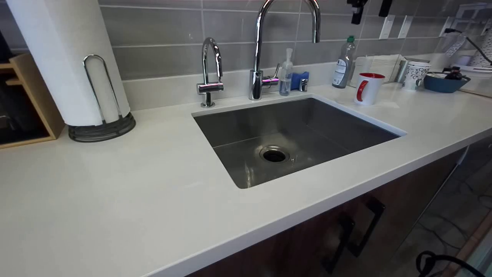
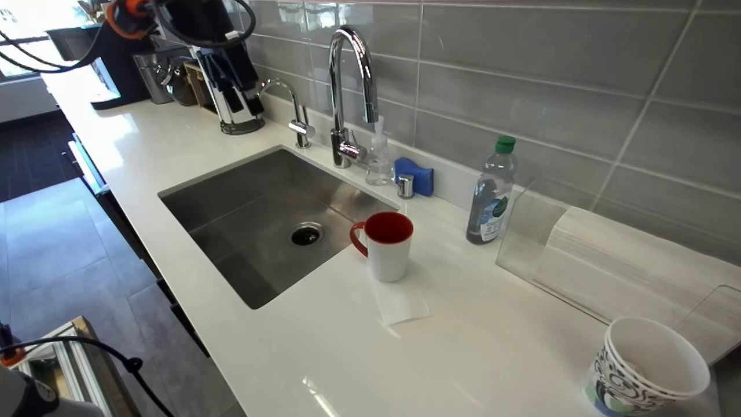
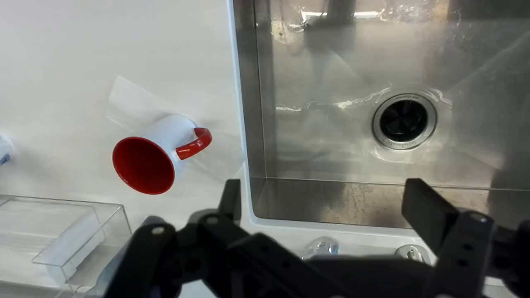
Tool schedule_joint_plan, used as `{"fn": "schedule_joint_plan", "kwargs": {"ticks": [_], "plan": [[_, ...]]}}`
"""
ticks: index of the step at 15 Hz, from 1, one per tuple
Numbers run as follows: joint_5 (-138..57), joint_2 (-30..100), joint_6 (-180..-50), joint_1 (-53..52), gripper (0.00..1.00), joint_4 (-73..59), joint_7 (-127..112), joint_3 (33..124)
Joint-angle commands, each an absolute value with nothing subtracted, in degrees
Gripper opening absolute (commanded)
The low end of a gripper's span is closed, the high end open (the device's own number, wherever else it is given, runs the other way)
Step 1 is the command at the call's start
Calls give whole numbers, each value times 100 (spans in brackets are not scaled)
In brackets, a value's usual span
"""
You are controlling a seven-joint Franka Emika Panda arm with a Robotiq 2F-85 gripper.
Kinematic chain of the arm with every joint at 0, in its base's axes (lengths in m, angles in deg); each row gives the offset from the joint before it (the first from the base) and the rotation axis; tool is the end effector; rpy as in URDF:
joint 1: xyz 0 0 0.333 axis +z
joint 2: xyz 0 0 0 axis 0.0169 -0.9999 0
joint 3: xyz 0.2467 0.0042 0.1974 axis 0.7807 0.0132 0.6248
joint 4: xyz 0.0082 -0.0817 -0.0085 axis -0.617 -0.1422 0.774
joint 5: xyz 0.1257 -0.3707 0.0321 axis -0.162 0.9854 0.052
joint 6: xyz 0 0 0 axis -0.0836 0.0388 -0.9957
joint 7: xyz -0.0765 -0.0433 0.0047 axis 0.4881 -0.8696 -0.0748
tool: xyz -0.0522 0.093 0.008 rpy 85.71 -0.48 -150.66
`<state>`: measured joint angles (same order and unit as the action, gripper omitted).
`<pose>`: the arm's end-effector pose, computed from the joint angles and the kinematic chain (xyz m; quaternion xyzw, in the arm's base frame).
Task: Move the two paper cups to the left and then unstuck the paper cups
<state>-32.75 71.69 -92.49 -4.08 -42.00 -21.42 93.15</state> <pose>0.4547 0.0558 0.5253 0.9893 -0.0690 0.0693 0.1080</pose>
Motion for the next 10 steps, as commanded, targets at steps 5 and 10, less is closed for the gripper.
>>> {"fn": "schedule_joint_plan", "kwargs": {"ticks": [5, 10], "plan": [[-3905, 7751, -9172, -278, 100, -4109, -1659, 8626], [-4410, 8163, -8185, -524, 100, -3294, -637, 7588]]}}
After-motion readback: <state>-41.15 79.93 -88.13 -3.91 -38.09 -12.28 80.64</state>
